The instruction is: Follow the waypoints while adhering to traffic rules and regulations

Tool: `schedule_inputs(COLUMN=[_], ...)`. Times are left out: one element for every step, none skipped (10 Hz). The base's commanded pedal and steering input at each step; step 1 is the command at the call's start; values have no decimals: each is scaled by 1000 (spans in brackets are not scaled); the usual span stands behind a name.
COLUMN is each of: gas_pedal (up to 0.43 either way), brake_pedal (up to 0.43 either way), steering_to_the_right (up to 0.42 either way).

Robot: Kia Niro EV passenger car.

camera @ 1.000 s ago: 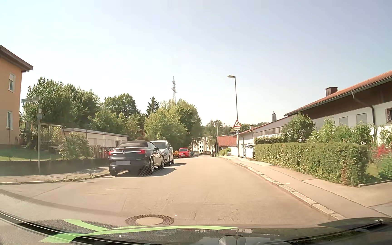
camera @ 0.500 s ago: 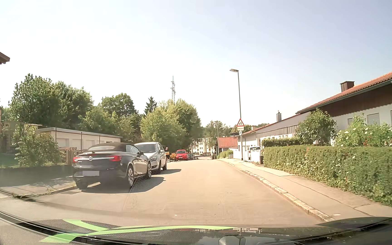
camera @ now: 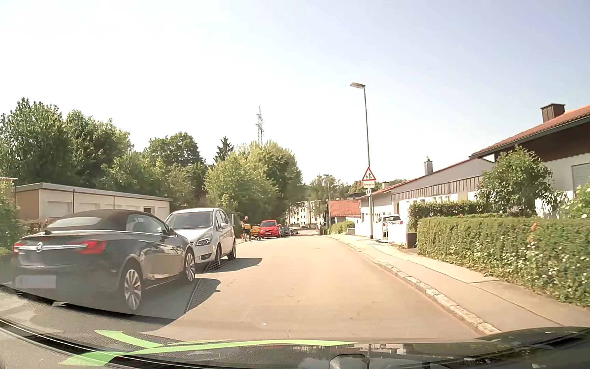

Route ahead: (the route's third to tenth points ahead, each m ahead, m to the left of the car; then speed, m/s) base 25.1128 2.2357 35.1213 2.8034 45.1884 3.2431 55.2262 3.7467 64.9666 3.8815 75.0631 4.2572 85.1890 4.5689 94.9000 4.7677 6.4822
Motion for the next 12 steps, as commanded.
schedule_inputs(gas_pedal=[130,130,130,130,130,130,130,130,118,118,110,87], brake_pedal=[0,0,0,0,0,0,0,0,0,0,0,0], steering_to_the_right=[-8,-9,-9,-11,-12,-14,-14,-14,-14,-14,-14,-14])
